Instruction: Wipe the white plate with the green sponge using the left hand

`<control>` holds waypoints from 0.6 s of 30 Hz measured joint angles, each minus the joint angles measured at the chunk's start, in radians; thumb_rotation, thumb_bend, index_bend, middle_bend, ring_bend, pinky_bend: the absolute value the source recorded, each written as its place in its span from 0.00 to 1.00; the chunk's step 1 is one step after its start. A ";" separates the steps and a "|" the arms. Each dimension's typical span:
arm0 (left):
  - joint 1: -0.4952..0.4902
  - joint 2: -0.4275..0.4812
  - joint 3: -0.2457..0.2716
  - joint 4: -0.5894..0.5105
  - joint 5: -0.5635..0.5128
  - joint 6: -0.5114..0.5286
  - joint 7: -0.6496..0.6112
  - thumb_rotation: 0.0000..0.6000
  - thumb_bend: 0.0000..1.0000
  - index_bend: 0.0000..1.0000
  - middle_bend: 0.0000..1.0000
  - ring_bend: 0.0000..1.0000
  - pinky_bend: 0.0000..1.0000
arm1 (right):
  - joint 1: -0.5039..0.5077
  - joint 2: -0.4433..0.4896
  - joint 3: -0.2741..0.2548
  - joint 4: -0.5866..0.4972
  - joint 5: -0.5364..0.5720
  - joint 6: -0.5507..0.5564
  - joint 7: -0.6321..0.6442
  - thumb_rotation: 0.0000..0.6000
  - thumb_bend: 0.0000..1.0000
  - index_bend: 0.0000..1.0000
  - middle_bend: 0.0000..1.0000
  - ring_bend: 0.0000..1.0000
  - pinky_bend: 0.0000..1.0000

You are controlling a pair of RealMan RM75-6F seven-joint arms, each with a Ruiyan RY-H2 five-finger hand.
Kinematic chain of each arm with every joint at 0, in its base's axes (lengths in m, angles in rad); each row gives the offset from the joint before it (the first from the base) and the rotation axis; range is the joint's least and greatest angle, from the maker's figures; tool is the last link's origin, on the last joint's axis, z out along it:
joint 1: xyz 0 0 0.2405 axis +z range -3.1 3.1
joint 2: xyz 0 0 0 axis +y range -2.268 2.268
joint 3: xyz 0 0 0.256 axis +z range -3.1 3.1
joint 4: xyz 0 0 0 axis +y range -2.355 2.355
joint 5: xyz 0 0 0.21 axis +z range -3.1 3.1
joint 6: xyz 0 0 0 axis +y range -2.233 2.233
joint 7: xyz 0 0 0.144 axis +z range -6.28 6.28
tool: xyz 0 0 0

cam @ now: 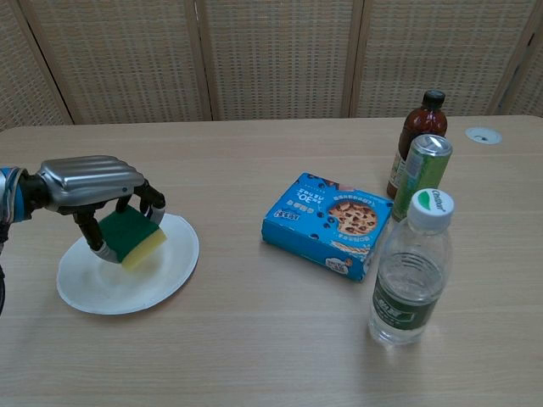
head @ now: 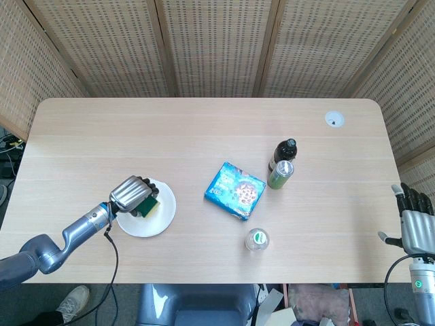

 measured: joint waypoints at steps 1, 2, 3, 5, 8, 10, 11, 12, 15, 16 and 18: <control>-0.004 -0.003 0.003 -0.009 0.007 -0.006 0.000 1.00 0.09 0.54 0.46 0.37 0.48 | 0.000 0.000 0.000 0.000 0.001 0.000 0.000 1.00 0.00 0.01 0.00 0.00 0.00; -0.007 -0.009 0.005 -0.013 0.010 -0.013 0.001 1.00 0.09 0.54 0.46 0.37 0.48 | 0.000 0.000 0.001 0.001 0.002 -0.001 0.001 1.00 0.00 0.01 0.00 0.00 0.00; -0.010 -0.020 0.007 -0.015 0.010 -0.023 0.003 1.00 0.09 0.54 0.46 0.37 0.48 | 0.000 0.001 0.002 0.001 0.003 0.000 0.002 1.00 0.00 0.01 0.00 0.00 0.00; -0.014 -0.039 0.008 -0.015 0.008 -0.034 0.007 1.00 0.09 0.54 0.46 0.37 0.48 | -0.001 0.001 0.003 0.003 0.004 0.000 0.004 1.00 0.00 0.01 0.00 0.00 0.00; -0.019 -0.066 0.004 -0.007 -0.001 -0.052 0.011 1.00 0.09 0.54 0.46 0.37 0.48 | -0.001 0.001 0.003 0.005 0.006 -0.002 0.005 1.00 0.00 0.01 0.00 0.00 0.00; -0.023 -0.077 0.001 0.003 -0.007 -0.066 0.015 1.00 0.09 0.54 0.46 0.37 0.48 | 0.000 0.001 0.003 0.006 0.006 -0.004 0.006 1.00 0.00 0.01 0.00 0.00 0.00; -0.024 -0.082 0.001 0.010 -0.010 -0.073 0.018 1.00 0.09 0.54 0.46 0.37 0.48 | 0.000 0.001 0.003 0.005 0.006 -0.003 0.006 1.00 0.00 0.01 0.00 0.00 0.00; -0.026 -0.088 0.000 0.018 -0.015 -0.081 0.021 1.00 0.09 0.54 0.46 0.37 0.48 | 0.000 0.001 0.003 0.005 0.005 -0.002 0.006 1.00 0.00 0.01 0.00 0.00 0.00; -0.027 -0.098 -0.003 0.041 -0.028 -0.098 0.024 1.00 0.10 0.54 0.46 0.37 0.48 | -0.001 0.002 0.004 0.004 0.005 0.000 0.007 1.00 0.00 0.01 0.00 0.00 0.00; -0.026 -0.101 -0.004 0.049 -0.031 -0.102 0.023 1.00 0.09 0.54 0.46 0.37 0.48 | -0.001 0.002 0.004 0.005 0.005 0.000 0.007 1.00 0.00 0.01 0.00 0.00 0.00; -0.025 -0.107 -0.006 0.073 -0.040 -0.110 0.019 1.00 0.10 0.54 0.46 0.37 0.48 | -0.001 0.002 0.004 0.005 0.006 0.000 0.008 1.00 0.00 0.01 0.00 0.00 0.00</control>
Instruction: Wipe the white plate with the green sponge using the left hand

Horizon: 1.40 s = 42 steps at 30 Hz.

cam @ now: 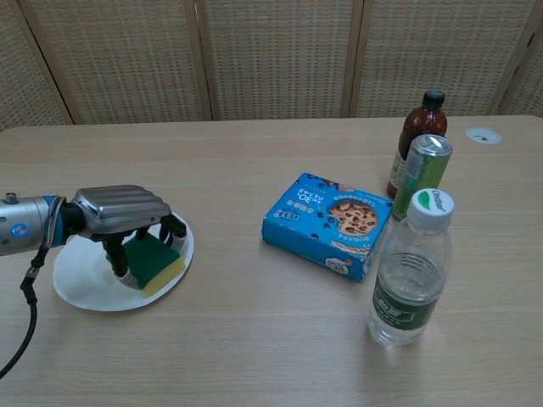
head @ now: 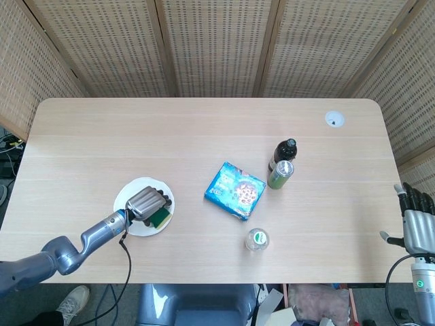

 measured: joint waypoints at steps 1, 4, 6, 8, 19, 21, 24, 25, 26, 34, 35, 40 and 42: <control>0.001 -0.002 -0.001 0.011 -0.004 -0.003 -0.004 1.00 0.10 0.54 0.46 0.37 0.48 | 0.000 0.000 0.000 0.000 0.000 0.000 0.000 1.00 0.00 0.01 0.00 0.00 0.00; 0.003 -0.011 -0.005 0.047 -0.017 -0.011 -0.029 1.00 0.10 0.54 0.46 0.37 0.48 | 0.001 0.000 -0.001 -0.001 -0.002 0.000 -0.002 1.00 0.00 0.01 0.00 0.00 0.00; 0.004 -0.020 -0.007 0.081 -0.021 -0.016 -0.047 1.00 0.10 0.54 0.46 0.37 0.48 | 0.000 0.000 -0.001 -0.002 -0.002 0.001 -0.002 1.00 0.00 0.01 0.00 0.00 0.00; 0.003 -0.030 -0.007 0.111 -0.022 -0.020 -0.062 1.00 0.10 0.54 0.46 0.37 0.48 | 0.000 0.000 0.000 -0.003 -0.002 0.002 -0.002 1.00 0.00 0.01 0.00 0.00 0.00; 0.000 0.013 0.014 0.003 0.030 0.055 -0.106 1.00 0.10 0.54 0.46 0.37 0.48 | -0.001 0.002 0.000 -0.005 -0.003 0.003 0.002 1.00 0.00 0.01 0.00 0.00 0.00; -0.001 0.041 0.015 -0.050 0.039 0.074 -0.102 1.00 0.10 0.54 0.46 0.37 0.48 | -0.001 0.003 0.000 -0.005 -0.004 0.003 0.003 1.00 0.00 0.01 0.00 0.00 0.00; -0.003 0.076 0.014 -0.103 0.042 0.083 -0.081 1.00 0.10 0.54 0.46 0.37 0.48 | -0.002 0.004 0.000 -0.005 -0.004 0.003 0.005 1.00 0.00 0.01 0.00 0.00 0.00; -0.003 0.081 0.014 -0.109 0.040 0.079 -0.074 1.00 0.10 0.54 0.46 0.37 0.48 | -0.002 0.004 0.000 -0.006 -0.004 0.004 0.005 1.00 0.00 0.01 0.00 0.00 0.00; -0.003 0.081 0.015 -0.111 0.036 0.072 -0.069 1.00 0.10 0.54 0.46 0.37 0.48 | -0.002 0.005 0.000 -0.006 -0.004 0.005 0.005 1.00 0.00 0.01 0.00 0.00 0.00; 0.001 0.023 0.027 -0.051 0.022 0.024 -0.068 1.00 0.10 0.54 0.46 0.37 0.48 | -0.001 0.002 0.000 -0.003 0.000 -0.001 0.000 1.00 0.00 0.01 0.00 0.00 0.00; 0.001 0.014 0.028 -0.041 0.021 0.019 -0.069 1.00 0.10 0.54 0.46 0.37 0.48 | 0.000 0.001 0.000 -0.003 0.001 -0.001 -0.001 1.00 0.00 0.01 0.00 0.00 0.00; -0.001 -0.020 0.030 0.003 0.019 -0.002 -0.075 1.00 0.10 0.54 0.46 0.37 0.48 | 0.000 0.001 0.001 0.000 0.004 -0.002 0.000 1.00 0.00 0.01 0.00 0.00 0.00; -0.002 -0.027 0.031 0.013 0.017 -0.010 -0.077 1.00 0.10 0.54 0.46 0.37 0.48 | 0.000 0.001 0.002 0.000 0.005 -0.003 0.000 1.00 0.00 0.01 0.00 0.00 0.00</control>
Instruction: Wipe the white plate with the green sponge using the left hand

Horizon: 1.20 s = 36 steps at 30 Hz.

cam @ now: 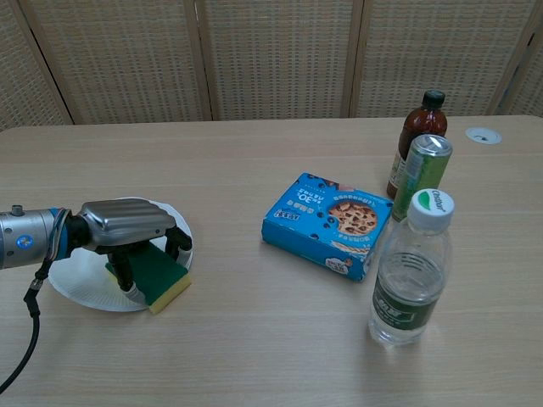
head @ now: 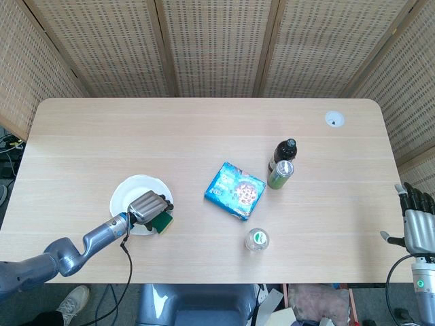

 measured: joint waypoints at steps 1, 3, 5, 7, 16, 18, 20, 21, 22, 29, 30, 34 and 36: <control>0.000 -0.001 0.000 0.003 0.000 -0.001 0.000 1.00 0.10 0.54 0.46 0.37 0.48 | 0.000 0.000 0.000 0.000 0.000 0.000 0.001 1.00 0.00 0.01 0.00 0.00 0.00; 0.001 -0.001 0.000 0.005 0.001 0.006 0.002 1.00 0.10 0.54 0.46 0.37 0.48 | 0.000 0.000 0.000 0.000 -0.001 0.001 0.002 1.00 0.00 0.01 0.00 0.00 0.00; 0.003 0.005 -0.002 0.002 0.002 0.018 -0.001 1.00 0.10 0.54 0.46 0.37 0.48 | -0.001 0.001 0.000 -0.001 -0.002 0.003 0.003 1.00 0.00 0.01 0.00 0.00 0.00; 0.004 0.020 -0.005 -0.010 0.005 0.039 -0.007 1.00 0.10 0.54 0.46 0.37 0.48 | -0.001 0.002 0.000 -0.002 -0.002 0.003 0.004 1.00 0.00 0.01 0.00 0.00 0.00; 0.012 0.144 -0.050 -0.100 -0.007 0.135 -0.042 1.00 0.10 0.54 0.46 0.37 0.48 | -0.003 0.004 -0.001 -0.008 -0.008 0.008 0.005 1.00 0.00 0.01 0.00 0.00 0.00; 0.017 0.169 -0.062 -0.107 -0.028 0.137 -0.049 1.00 0.10 0.54 0.46 0.37 0.48 | -0.004 0.005 -0.002 -0.010 -0.010 0.010 0.005 1.00 0.00 0.01 0.00 0.00 0.00; 0.024 0.184 -0.070 -0.100 -0.049 0.134 -0.053 1.00 0.10 0.54 0.46 0.37 0.48 | -0.005 0.006 -0.002 -0.012 -0.014 0.013 0.007 1.00 0.00 0.01 0.00 0.00 0.00; 0.030 0.188 -0.072 -0.087 -0.060 0.129 -0.055 1.00 0.10 0.54 0.46 0.37 0.48 | -0.005 0.007 -0.002 -0.013 -0.015 0.014 0.008 1.00 0.00 0.01 0.00 0.00 0.00; 0.034 0.190 -0.073 -0.075 -0.067 0.124 -0.058 1.00 0.10 0.54 0.46 0.37 0.48 | -0.005 0.008 -0.002 -0.014 -0.016 0.015 0.008 1.00 0.00 0.01 0.00 0.00 0.00; 0.072 0.173 -0.069 0.089 -0.127 0.049 -0.098 1.00 0.10 0.54 0.46 0.37 0.48 | -0.006 0.008 -0.006 -0.021 -0.023 0.019 0.004 1.00 0.00 0.01 0.00 0.00 0.00; 0.078 0.163 -0.068 0.128 -0.136 0.030 -0.113 1.00 0.10 0.54 0.46 0.37 0.48 | -0.006 0.008 -0.006 -0.021 -0.024 0.019 0.003 1.00 0.00 0.01 0.00 0.00 0.00; 0.093 0.117 -0.061 0.266 -0.154 -0.033 -0.160 1.00 0.11 0.54 0.46 0.37 0.48 | -0.005 0.005 -0.008 -0.024 -0.026 0.019 -0.006 1.00 0.00 0.01 0.00 0.00 0.00; 0.098 0.086 -0.054 0.341 -0.154 -0.058 -0.183 1.00 0.11 0.54 0.46 0.37 0.48 | -0.004 0.004 -0.007 -0.024 -0.024 0.019 -0.008 1.00 0.00 0.01 0.00 0.00 0.00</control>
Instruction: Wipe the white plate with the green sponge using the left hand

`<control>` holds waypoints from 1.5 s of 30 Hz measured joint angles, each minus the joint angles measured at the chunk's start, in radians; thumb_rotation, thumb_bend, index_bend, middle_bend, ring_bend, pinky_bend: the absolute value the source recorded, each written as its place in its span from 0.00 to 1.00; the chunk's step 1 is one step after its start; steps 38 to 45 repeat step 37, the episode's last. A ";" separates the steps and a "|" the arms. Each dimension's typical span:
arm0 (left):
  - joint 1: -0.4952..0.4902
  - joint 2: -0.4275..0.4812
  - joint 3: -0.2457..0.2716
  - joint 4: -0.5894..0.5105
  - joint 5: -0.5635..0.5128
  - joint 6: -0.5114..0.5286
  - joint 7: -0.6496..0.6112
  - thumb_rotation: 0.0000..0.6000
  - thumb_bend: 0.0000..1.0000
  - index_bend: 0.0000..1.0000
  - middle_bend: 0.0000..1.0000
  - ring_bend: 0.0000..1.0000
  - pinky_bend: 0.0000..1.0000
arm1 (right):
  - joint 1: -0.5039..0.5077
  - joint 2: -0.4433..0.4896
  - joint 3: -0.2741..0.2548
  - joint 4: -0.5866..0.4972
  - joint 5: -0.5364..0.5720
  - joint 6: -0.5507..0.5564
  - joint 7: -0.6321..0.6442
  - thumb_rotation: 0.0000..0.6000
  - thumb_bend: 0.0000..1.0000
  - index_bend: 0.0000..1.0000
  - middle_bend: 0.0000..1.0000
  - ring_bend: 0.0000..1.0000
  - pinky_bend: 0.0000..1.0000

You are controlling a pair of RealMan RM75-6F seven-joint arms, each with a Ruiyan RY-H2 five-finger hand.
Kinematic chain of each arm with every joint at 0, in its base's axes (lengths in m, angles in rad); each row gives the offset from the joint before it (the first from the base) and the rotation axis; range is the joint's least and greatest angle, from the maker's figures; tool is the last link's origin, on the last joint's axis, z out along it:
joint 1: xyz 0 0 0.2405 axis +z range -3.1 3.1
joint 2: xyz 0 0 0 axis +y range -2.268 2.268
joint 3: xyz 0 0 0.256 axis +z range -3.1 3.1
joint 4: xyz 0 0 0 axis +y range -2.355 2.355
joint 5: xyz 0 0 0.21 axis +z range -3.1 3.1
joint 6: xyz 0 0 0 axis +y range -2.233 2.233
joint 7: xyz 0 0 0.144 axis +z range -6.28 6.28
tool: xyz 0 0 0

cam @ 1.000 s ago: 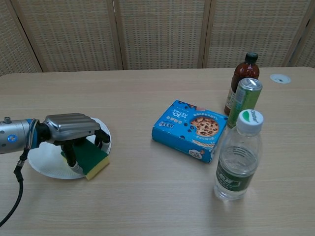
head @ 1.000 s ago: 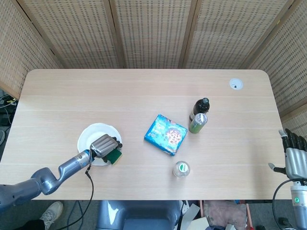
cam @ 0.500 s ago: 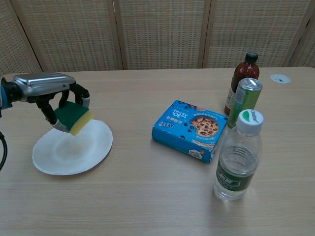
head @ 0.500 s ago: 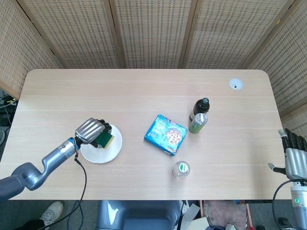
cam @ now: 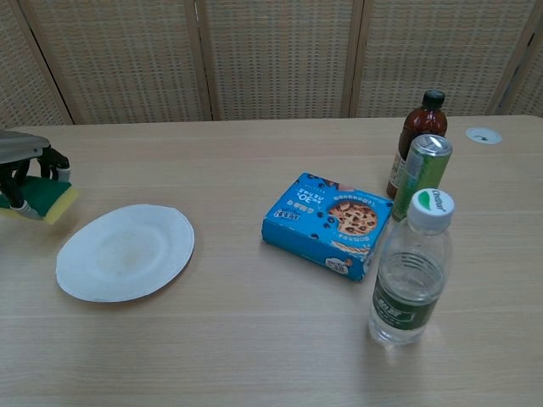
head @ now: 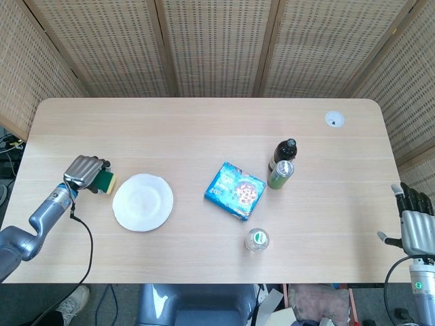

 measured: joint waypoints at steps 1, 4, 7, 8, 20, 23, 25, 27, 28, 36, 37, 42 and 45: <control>0.002 -0.014 0.004 0.030 0.002 -0.009 -0.010 1.00 0.11 0.54 0.46 0.37 0.48 | 0.000 0.000 0.000 0.000 0.000 0.000 -0.001 1.00 0.00 0.01 0.00 0.00 0.00; 0.005 -0.062 0.017 0.113 0.015 -0.034 -0.039 1.00 0.11 0.50 0.42 0.37 0.48 | 0.000 -0.001 0.001 0.001 0.002 0.000 -0.001 1.00 0.00 0.01 0.00 0.00 0.00; 0.006 -0.102 0.027 0.165 0.026 -0.063 -0.064 1.00 0.09 0.17 0.14 0.29 0.37 | 0.001 -0.001 0.001 0.003 0.006 -0.004 0.000 1.00 0.00 0.01 0.00 0.00 0.00; 0.005 -0.104 0.028 0.168 0.027 -0.072 -0.065 1.00 0.07 0.06 0.05 0.21 0.29 | 0.001 -0.001 0.002 0.004 0.007 -0.005 0.001 1.00 0.00 0.01 0.00 0.00 0.00; 0.012 -0.037 -0.009 0.069 -0.005 -0.106 -0.045 1.00 0.00 0.00 0.00 0.00 0.00 | -0.002 0.007 0.000 -0.008 -0.008 0.005 0.011 1.00 0.00 0.01 0.00 0.00 0.00; 0.049 0.025 -0.032 -0.031 -0.018 0.009 -0.048 1.00 0.00 0.00 0.00 0.00 0.00 | -0.008 0.016 -0.002 -0.023 -0.028 0.024 0.022 1.00 0.00 0.01 0.00 0.00 0.00; 0.086 0.081 -0.048 -0.137 -0.030 0.109 -0.038 1.00 0.00 0.00 0.00 0.00 0.00 | -0.012 0.022 -0.004 -0.032 -0.042 0.036 0.030 1.00 0.00 0.01 0.00 0.00 0.00; 0.131 0.139 -0.062 -0.263 -0.046 0.212 -0.016 1.00 0.00 0.00 0.00 0.00 0.00 | -0.017 0.028 -0.007 -0.041 -0.057 0.048 0.040 1.00 0.00 0.01 0.00 0.00 0.00; 0.152 0.164 -0.068 -0.321 -0.054 0.254 -0.004 1.00 0.00 0.00 0.00 0.00 0.00 | -0.018 0.030 -0.009 -0.044 -0.063 0.051 0.043 1.00 0.00 0.01 0.00 0.00 0.00; 0.359 0.342 -0.099 -0.753 -0.123 0.540 0.213 1.00 0.00 0.00 0.00 0.00 0.00 | -0.025 0.034 -0.011 -0.042 -0.083 0.075 0.049 1.00 0.00 0.01 0.00 0.00 0.00; 0.376 0.352 -0.099 -0.777 -0.125 0.562 0.243 1.00 0.00 0.00 0.00 0.00 0.00 | -0.027 0.034 -0.010 -0.040 -0.084 0.079 0.048 1.00 0.00 0.01 0.00 0.00 0.00; 0.376 0.352 -0.099 -0.777 -0.125 0.562 0.243 1.00 0.00 0.00 0.00 0.00 0.00 | -0.027 0.034 -0.010 -0.040 -0.084 0.079 0.048 1.00 0.00 0.01 0.00 0.00 0.00; 0.376 0.352 -0.099 -0.777 -0.125 0.562 0.243 1.00 0.00 0.00 0.00 0.00 0.00 | -0.027 0.034 -0.010 -0.040 -0.084 0.079 0.048 1.00 0.00 0.01 0.00 0.00 0.00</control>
